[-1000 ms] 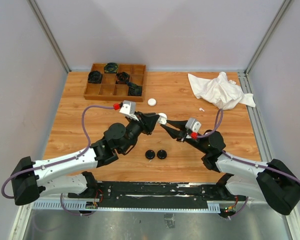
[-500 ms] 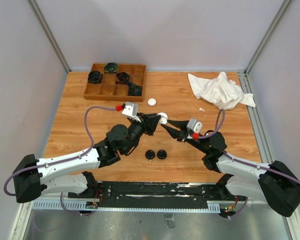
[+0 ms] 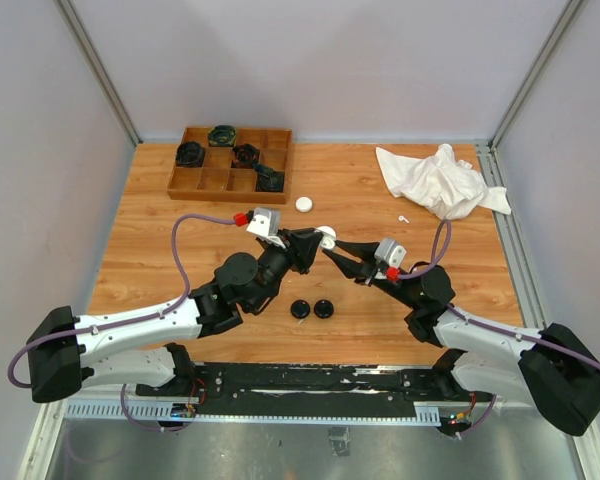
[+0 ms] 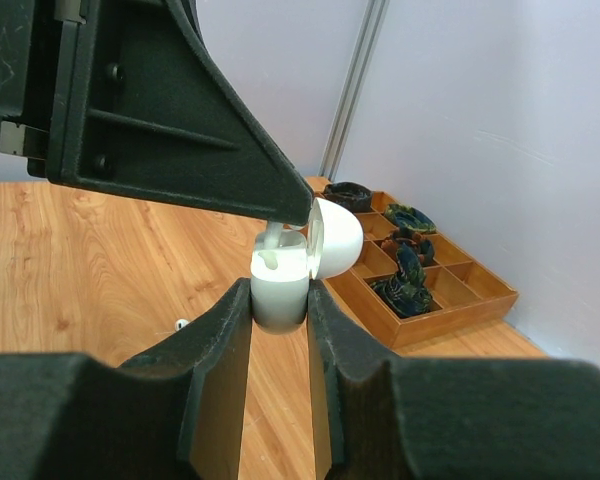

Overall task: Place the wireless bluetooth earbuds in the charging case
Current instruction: Place the earbud in the charging case, then pick up the earbud from the center of the board.

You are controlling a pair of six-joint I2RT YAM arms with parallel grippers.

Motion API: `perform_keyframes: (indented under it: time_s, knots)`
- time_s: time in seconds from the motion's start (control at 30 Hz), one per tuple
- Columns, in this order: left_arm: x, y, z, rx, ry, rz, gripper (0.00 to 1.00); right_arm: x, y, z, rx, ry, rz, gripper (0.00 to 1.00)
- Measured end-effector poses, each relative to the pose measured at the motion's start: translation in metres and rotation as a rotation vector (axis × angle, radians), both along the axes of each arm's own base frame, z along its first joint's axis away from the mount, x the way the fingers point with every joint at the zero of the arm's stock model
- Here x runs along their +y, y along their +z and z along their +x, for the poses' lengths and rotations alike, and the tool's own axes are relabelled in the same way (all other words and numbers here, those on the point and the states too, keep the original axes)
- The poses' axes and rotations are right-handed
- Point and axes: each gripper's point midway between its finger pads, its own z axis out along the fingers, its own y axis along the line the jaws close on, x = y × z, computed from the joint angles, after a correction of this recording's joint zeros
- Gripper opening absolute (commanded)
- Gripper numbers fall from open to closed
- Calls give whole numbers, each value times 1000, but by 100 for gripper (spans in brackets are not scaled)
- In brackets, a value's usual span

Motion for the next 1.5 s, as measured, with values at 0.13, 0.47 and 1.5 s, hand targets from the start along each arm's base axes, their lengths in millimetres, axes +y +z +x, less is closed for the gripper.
perform_keyframes:
  time_s: [0.13,0.47,1.5]
  knots:
    - [-1,0,-1,0,-7,2,32,-1,-1,0,1,-2,0,1]
    - [-7,-5,-5,1,-31,18,39,-1,-2,0,3,-5,-1,1]
    - [90,-111,29,461,259,230,69,-19,-39,4,22,-100,-72,1]
